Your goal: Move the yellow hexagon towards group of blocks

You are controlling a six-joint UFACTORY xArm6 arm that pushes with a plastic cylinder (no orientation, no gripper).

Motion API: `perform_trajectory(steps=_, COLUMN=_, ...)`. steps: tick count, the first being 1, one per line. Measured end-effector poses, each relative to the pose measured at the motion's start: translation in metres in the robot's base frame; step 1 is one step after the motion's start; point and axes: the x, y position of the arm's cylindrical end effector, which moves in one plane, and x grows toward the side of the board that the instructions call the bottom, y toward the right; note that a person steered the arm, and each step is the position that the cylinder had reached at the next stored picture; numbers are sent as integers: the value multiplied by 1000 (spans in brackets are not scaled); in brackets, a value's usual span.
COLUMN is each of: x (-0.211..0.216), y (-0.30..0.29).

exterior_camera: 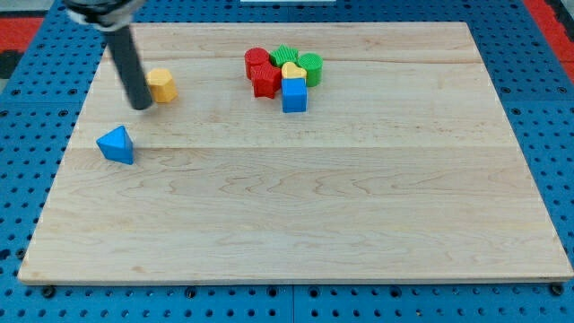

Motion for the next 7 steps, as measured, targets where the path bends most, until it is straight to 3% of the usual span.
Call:
perform_trajectory(steps=1, x=-27, y=-59)
perform_trajectory(steps=2, x=-48, y=-2)
perform_trajectory(steps=3, x=8, y=68)
perform_trajectory(steps=4, x=45, y=94)
perform_trajectory(steps=5, x=25, y=53)
perform_trajectory(steps=6, x=-27, y=33)
perform_trajectory(steps=7, x=-28, y=91)
